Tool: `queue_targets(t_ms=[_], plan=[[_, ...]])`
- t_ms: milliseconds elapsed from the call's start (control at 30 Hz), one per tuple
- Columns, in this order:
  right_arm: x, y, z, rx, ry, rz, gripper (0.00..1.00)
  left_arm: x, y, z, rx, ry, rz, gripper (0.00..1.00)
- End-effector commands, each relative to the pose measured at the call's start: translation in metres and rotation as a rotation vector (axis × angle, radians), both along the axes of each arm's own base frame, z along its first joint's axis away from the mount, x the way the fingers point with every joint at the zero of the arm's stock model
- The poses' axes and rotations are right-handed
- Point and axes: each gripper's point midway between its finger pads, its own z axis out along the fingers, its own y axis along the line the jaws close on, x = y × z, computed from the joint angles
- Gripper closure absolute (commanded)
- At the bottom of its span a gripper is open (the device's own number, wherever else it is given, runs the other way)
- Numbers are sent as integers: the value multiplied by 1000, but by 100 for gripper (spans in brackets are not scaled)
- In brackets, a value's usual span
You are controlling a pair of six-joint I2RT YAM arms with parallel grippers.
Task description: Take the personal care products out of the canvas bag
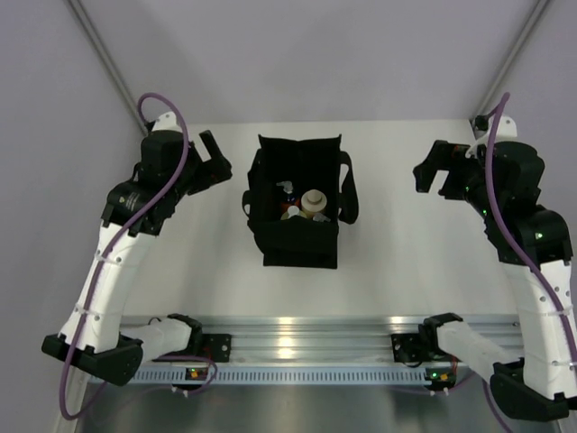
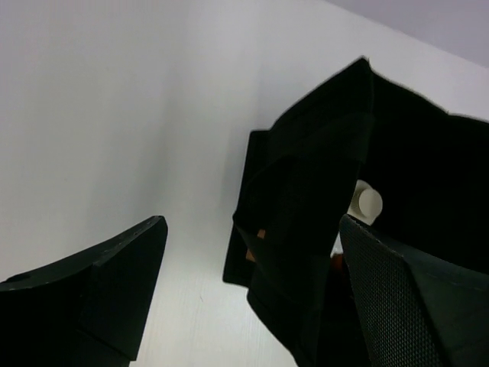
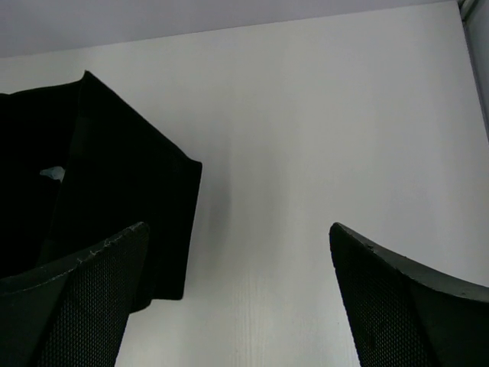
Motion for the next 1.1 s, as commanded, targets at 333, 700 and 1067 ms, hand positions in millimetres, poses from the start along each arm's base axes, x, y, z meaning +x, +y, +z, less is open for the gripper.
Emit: queue_targets(t_ms=[333,700,1067], plan=[[7,38,-9,66,24,201,1,-37,-98,-66,-237,238,-428,10],[-2,36,-21,61,36,207,0,-70,-107,-89,-258,297,-438,37],[5,91,27,289,-24,402,7,-81,-122,-122,-223,388,-520,100]])
